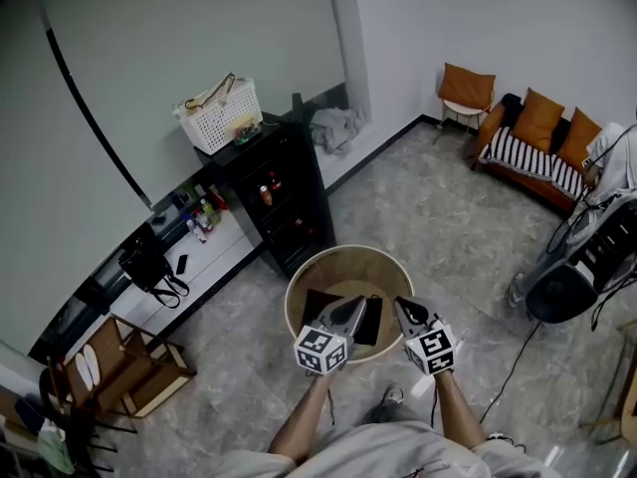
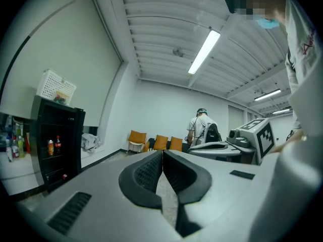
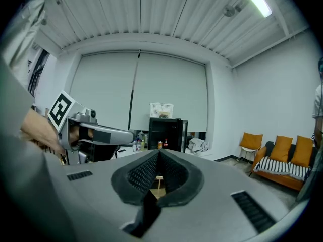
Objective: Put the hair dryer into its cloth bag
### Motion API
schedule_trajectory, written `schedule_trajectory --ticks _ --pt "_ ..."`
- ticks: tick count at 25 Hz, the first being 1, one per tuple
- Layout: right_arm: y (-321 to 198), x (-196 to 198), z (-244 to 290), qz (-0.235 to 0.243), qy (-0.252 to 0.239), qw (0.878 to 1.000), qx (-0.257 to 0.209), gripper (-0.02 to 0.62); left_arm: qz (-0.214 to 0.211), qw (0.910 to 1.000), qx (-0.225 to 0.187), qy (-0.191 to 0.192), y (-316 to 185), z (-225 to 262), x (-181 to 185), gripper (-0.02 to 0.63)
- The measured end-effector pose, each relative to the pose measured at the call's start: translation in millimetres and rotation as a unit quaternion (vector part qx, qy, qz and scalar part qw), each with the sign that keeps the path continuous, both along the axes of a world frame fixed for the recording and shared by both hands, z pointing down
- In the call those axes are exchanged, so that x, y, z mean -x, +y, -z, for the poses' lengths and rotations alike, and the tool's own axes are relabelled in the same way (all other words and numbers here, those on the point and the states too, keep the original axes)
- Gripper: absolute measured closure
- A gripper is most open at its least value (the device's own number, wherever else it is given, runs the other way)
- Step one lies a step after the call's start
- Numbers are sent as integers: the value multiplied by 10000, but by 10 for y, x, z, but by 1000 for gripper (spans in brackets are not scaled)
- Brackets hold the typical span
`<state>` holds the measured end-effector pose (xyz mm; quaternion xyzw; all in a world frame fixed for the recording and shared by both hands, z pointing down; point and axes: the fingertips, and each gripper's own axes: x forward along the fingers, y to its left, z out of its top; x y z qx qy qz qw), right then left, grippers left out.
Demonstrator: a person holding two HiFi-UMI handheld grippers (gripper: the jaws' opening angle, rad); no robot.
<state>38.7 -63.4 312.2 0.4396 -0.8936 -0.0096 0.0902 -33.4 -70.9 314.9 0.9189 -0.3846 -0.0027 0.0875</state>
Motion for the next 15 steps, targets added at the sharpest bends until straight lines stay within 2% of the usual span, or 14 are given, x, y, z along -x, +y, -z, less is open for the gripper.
schedule_trajectory --ticks 5,15 --pt "504 256 -32 -59 5 10000 41 568 -90 9999 22 55 434 -11 190 574" --pt "1587 411 -34 -251 -127 9995 109 568 -278 9995 110 -78 1564 -110 322 574"
